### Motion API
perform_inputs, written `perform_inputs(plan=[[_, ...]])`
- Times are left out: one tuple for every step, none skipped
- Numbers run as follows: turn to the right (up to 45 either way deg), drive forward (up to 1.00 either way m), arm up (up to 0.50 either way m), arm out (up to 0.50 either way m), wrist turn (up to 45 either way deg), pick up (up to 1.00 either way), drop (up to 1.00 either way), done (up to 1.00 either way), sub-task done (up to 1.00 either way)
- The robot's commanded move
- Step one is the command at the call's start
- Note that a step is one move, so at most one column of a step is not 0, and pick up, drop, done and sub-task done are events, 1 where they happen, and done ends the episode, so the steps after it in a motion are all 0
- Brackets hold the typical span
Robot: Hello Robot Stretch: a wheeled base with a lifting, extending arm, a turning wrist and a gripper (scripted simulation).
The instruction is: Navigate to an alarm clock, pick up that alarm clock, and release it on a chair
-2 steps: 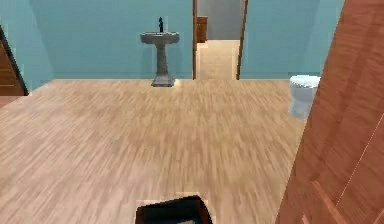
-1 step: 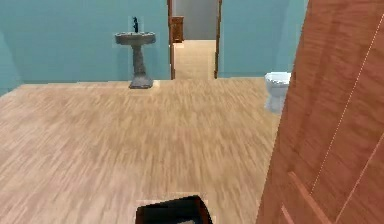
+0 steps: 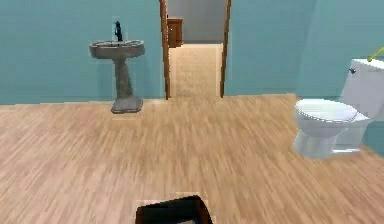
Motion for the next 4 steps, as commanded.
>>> perform_inputs(plan=[[0.0, 1.00, 0.00, 0.00, 0.0, 0.00, 0.00, 0.00, 0.00], [0.0, 1.00, 0.00, 0.00, 0.0, 0.00, 0.00, 0.00, 0.00], [3.0, 0.00, 0.00, 0.00, 0.0, 0.00, 0.00, 0.00, 0.00], [0.0, 1.00, 0.00, 0.00, 0.0, 0.00, 0.00, 0.00, 0.00]])
